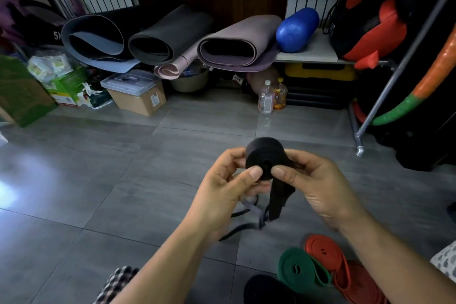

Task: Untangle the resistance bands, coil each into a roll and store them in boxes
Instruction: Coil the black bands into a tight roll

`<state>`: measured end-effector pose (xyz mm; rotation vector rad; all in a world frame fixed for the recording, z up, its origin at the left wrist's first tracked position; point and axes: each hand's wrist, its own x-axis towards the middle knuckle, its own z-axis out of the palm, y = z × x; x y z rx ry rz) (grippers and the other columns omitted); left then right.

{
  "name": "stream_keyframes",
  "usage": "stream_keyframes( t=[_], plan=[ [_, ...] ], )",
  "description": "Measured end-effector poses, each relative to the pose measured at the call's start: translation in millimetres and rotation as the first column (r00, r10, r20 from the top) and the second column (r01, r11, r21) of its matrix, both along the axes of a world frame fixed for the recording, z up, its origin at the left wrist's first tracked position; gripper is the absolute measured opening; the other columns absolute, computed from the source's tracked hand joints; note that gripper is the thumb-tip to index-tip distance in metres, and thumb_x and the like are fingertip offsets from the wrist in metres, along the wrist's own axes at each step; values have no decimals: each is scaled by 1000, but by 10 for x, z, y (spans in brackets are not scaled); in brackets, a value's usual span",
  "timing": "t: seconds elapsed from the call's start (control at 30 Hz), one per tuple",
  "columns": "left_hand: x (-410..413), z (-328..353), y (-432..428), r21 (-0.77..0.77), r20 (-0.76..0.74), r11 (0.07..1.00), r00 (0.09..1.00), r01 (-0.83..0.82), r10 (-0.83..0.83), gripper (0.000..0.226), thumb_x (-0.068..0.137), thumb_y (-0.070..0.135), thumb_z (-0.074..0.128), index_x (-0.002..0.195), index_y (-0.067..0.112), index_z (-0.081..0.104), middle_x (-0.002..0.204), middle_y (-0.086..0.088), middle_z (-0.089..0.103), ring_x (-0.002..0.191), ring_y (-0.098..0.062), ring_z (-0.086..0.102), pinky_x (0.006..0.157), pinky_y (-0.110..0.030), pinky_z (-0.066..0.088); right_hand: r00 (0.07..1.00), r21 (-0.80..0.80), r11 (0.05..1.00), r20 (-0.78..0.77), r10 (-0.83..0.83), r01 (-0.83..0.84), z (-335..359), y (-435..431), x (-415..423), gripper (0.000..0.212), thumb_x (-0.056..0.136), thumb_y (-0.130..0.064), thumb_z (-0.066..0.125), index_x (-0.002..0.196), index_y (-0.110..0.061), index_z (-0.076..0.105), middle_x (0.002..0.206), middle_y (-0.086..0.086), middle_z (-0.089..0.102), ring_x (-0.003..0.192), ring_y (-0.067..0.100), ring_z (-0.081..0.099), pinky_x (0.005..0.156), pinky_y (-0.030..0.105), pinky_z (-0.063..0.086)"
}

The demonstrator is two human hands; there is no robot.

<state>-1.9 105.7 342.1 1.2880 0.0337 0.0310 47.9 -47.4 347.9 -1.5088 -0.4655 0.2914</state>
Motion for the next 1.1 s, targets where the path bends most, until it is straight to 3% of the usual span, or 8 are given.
stream_keyframes(
  t=[0.17, 0.33, 0.5, 0.57, 0.67, 0.87, 1.0, 1.1],
  plan=[
    [20, -102, 102, 886, 209, 443, 971, -137, -119, 31, 82, 27, 61, 112, 29, 58, 91, 21, 49, 84, -7, 55, 78, -21, 47, 868, -643, 748, 455, 200, 164, -104, -101, 31, 23, 76, -23, 70, 99, -23, 68, 86, -7, 67, 84, 8, 61, 78, 31, 49],
    [9, 12, 95, 345, 153, 936, 988, -72, 20, 23, 78, 6, 66, 94, 21, 61, 89, 1, 67, 82, -16, 66, 77, -26, 53, 980, -223, 974, 180, 80, -38, -5, -100, 38, 27, 67, -31, 70, 94, -33, 67, 92, -6, 70, 94, 0, 61, 81, 9, 44],
    [-22, -4, -14, -109, 0, 994, 1000, -1, 1, 21, 77, 6, 65, 96, 12, 60, 95, -5, 67, 85, -16, 68, 73, -28, 57, 998, -1, 999, 45, 51, -51, 12, -80, 30, 23, 58, -32, 73, 81, -27, 74, 83, -9, 74, 82, 3, 68, 69, 10, 49],
    [-11, 18, 49, 221, -5, 975, 999, 32, -32, 23, 80, 6, 64, 97, 21, 60, 101, -4, 63, 81, -8, 66, 72, -21, 54, 993, -182, 983, 111, 47, -26, 57, -123, 42, 21, 60, -26, 72, 81, -30, 70, 79, -10, 74, 77, 3, 68, 67, 11, 49],
    [35, -43, 148, 822, 105, 568, 989, -29, -103, 29, 80, 16, 68, 99, 36, 59, 97, 9, 59, 77, -2, 56, 70, -15, 47, 908, -592, 800, 383, 169, 101, 25, -144, 40, 18, 67, -29, 76, 84, -32, 70, 77, -4, 70, 76, 11, 64, 74, 32, 50],
    [17, -16, 90, 293, 79, 956, 997, -16, -7, 20, 75, 12, 69, 93, 21, 64, 83, -2, 68, 69, -16, 65, 64, -24, 54, 987, -168, 981, 111, 115, -96, 60, -101, 38, 28, 62, -26, 70, 90, -31, 70, 91, -8, 71, 90, 3, 65, 78, 12, 47],
    [-17, -35, 27, -20, -18, 1000, 1000, 13, -13, 21, 76, 14, 68, 95, 13, 61, 87, 0, 69, 78, -18, 68, 65, -26, 56, 997, 35, 997, -12, 76, -75, 47, -83, 11, 27, 61, -16, 66, 85, -26, 72, 85, -10, 74, 84, 3, 68, 70, 10, 49],
    [11, -24, 79, 299, -7, 953, 999, 40, -39, 26, 81, 9, 65, 100, 26, 60, 102, 1, 62, 81, -17, 66, 69, -26, 56, 991, -195, 981, 128, 42, -16, 52, -115, 30, 26, 66, -18, 69, 88, -31, 67, 84, -11, 74, 81, 5, 68, 70, 13, 51]
  ],
)
